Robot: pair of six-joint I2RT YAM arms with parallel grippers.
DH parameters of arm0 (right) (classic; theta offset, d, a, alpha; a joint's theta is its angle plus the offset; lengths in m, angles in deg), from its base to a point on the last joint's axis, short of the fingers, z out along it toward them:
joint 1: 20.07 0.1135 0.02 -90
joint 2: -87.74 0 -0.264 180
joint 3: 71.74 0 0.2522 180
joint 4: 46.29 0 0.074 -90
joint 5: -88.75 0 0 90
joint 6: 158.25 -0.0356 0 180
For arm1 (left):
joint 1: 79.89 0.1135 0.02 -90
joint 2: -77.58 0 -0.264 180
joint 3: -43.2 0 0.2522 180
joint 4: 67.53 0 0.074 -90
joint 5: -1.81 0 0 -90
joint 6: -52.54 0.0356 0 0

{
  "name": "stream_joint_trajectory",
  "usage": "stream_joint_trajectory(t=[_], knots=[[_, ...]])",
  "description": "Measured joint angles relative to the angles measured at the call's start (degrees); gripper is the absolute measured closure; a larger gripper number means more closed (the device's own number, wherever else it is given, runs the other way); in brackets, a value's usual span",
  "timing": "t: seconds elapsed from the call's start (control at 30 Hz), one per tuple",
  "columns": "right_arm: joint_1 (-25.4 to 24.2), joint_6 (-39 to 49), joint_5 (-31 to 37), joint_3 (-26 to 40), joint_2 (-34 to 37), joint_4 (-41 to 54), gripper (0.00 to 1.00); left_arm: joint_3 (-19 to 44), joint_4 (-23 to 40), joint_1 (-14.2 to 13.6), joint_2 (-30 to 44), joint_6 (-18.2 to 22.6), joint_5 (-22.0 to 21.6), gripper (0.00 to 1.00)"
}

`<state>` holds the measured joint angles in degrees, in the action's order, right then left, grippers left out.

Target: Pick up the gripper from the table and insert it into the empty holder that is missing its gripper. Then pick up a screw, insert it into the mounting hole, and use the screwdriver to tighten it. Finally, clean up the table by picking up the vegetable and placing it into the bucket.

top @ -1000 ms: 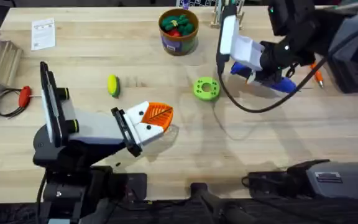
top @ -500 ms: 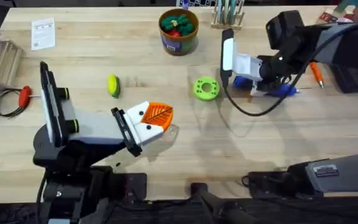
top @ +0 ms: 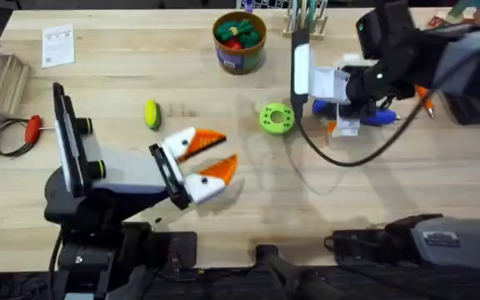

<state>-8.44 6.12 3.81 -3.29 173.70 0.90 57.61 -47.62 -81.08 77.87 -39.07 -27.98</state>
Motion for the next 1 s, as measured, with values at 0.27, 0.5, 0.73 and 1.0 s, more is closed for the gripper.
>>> stream_joint_trajectory(t=[0.27,0.5,0.73,1.0], knots=[[3.9,-18.2,-0.6,0.0,-14.1,-3.2,0.021,0.0,0.0,0.0,0.0,-0.2,-0.1,0.015],[4.6,-48.7,-1.4,0.0,-25.8,-5.9,0.021,0.0,-0.5,0.5,0.0,0.0,-3.9,0.015],[4.6,-63.1,-1.5,0.0,-37.7,0.7,0.020,6.7,9.6,4.1,1.1,0.1,-12.0,0.016],[4.6,-68.5,-1.5,0.0,-44.4,13.4,0.021,31.3,26.8,6.9,21.1,7.1,-22.5,0.015]])
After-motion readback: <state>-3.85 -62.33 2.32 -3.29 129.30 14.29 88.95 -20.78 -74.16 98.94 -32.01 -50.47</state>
